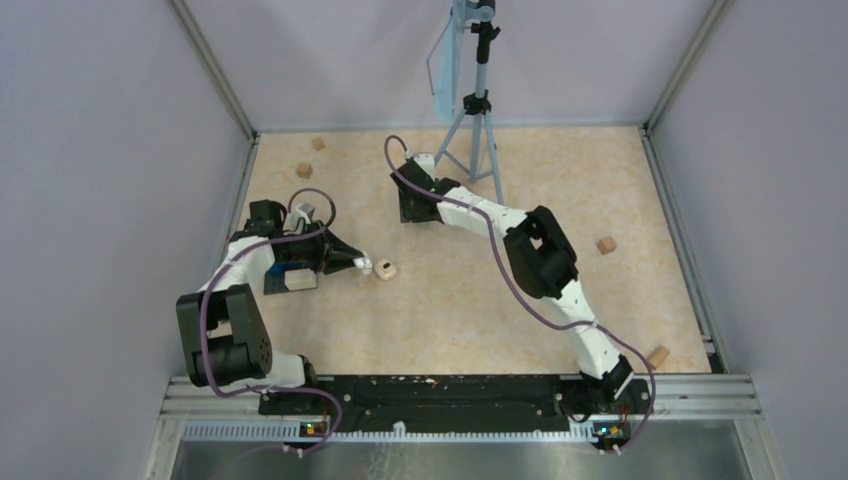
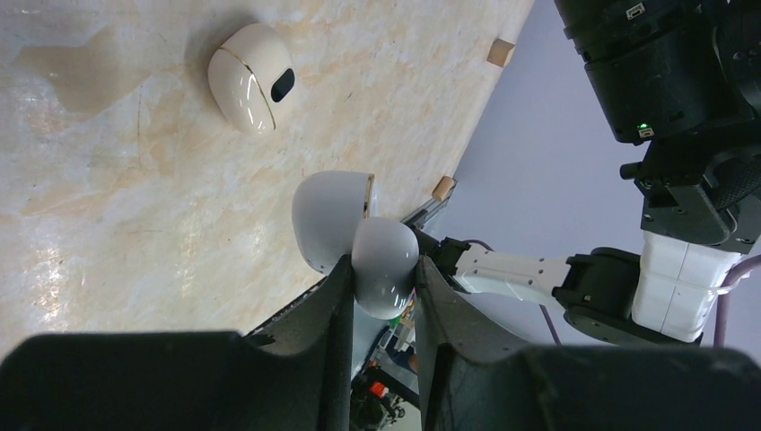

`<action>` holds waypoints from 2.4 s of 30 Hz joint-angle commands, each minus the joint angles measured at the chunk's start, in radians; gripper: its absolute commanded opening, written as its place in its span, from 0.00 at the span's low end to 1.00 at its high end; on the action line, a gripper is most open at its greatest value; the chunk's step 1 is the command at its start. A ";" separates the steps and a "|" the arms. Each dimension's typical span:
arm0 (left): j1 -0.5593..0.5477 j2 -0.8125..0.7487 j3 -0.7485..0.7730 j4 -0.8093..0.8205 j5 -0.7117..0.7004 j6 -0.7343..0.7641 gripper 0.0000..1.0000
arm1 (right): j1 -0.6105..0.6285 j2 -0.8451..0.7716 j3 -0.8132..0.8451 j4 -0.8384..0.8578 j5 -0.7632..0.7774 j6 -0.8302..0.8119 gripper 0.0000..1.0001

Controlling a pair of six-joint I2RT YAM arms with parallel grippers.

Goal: Insert the wireless bluetooth earbuds into the charging case
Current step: Move the right earbud to the center of the board.

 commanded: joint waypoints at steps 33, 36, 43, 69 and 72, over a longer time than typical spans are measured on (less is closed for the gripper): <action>0.024 0.003 0.002 0.031 0.042 0.014 0.00 | -0.048 0.187 0.214 -0.031 -0.025 0.036 0.33; 0.024 0.002 0.004 0.030 0.038 0.015 0.00 | -0.048 0.187 0.200 -0.024 -0.026 0.025 0.33; 0.024 0.002 0.003 0.027 0.036 0.020 0.00 | -0.048 0.228 0.264 -0.056 -0.026 0.002 0.33; 0.022 -0.013 -0.028 0.032 0.031 0.035 0.00 | -0.048 -0.324 -0.510 0.200 -0.023 0.072 0.09; 0.020 -0.019 -0.031 0.038 0.030 0.031 0.00 | -0.048 -0.436 -0.667 0.222 -0.013 0.105 0.09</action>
